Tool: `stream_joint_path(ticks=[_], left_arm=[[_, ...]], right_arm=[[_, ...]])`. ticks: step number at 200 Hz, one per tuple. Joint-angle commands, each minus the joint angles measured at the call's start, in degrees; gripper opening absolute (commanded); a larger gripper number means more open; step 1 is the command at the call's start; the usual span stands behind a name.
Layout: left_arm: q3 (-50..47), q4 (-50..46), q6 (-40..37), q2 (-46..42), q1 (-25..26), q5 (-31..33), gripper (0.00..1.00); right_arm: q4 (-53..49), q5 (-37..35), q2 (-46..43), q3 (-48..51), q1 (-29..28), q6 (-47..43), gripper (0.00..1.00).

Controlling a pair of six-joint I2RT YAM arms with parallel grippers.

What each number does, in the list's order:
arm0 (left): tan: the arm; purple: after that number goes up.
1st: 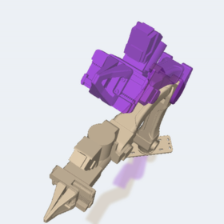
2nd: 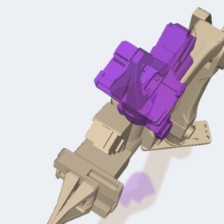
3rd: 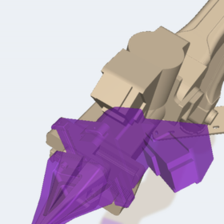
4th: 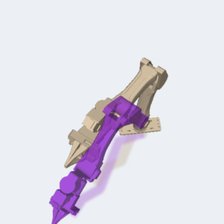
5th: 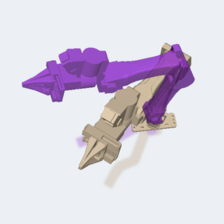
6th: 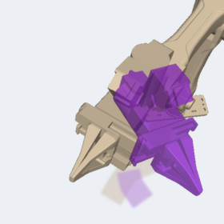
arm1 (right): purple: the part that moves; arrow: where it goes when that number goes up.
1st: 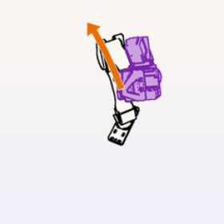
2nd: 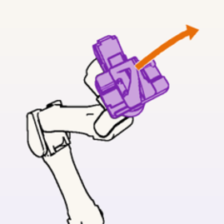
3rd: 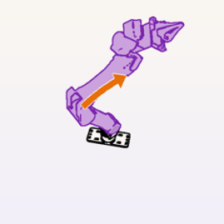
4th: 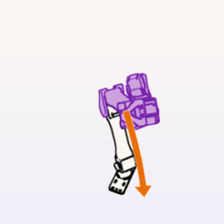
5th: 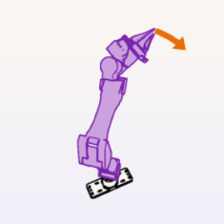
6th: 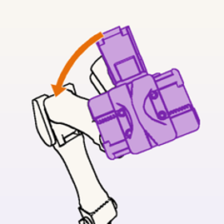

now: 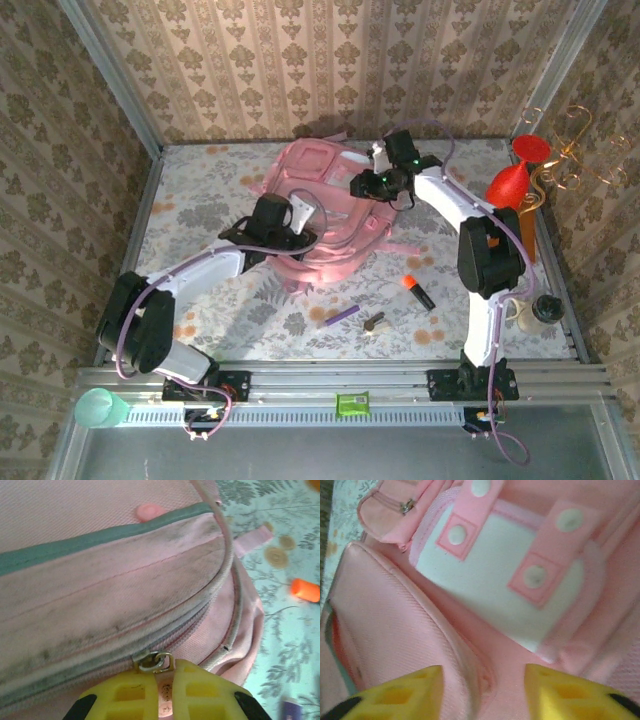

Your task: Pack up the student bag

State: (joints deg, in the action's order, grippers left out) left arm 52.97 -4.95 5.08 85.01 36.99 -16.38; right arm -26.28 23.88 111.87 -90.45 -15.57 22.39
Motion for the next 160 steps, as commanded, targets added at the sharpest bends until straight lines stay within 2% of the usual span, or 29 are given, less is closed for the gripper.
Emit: stream_joint_path(ticks=[1,32,66,81,88,96,103,123,142,160], left_arm=[[2.04,2.35,2.92,1.72,1.62,-2.61,0.00],[2.31,2.66,2.81,2.47,3.15,-1.51,0.00],[2.31,2.19,2.26,2.96,4.07,-0.09,0.00],[1.94,1.54,1.84,2.83,4.36,0.94,0.00],[1.81,0.97,1.57,2.64,4.48,1.75,0.00],[1.63,0.06,1.20,2.27,4.48,3.28,0.00],[1.24,-0.84,0.73,1.73,4.43,5.38,0.00],[-0.18,-4.45,-0.68,-0.35,3.76,13.28,0.00],[-1.53,-6.81,-2.07,-1.84,1.50,19.14,0.00],[-2.87,-7.37,-2.66,-3.07,-1.88,21.10,0.00]], right_arm=[[4.83,-2.48,-8.11,8.45,-0.26,5.81,0.57],[11.52,1.63,-13.21,17.79,-2.20,10.94,0.69],[14.57,2.41,-12.16,19.62,-5.67,13.27,0.67],[16.00,2.57,-11.03,19.53,-6.63,14.04,0.57],[16.11,2.50,-10.51,19.29,-6.88,14.20,0.48],[15.52,2.17,-10.15,18.87,-6.81,13.90,0.30],[14.42,1.33,-10.14,18.66,-6.67,13.13,0.19],[10.36,-2.35,-11.67,18.88,-5.56,9.45,0.01],[7.79,-3.36,-13.50,19.78,-3.88,5.97,0.00],[5.89,-2.53,-14.05,19.77,-2.12,2.19,0.00]])
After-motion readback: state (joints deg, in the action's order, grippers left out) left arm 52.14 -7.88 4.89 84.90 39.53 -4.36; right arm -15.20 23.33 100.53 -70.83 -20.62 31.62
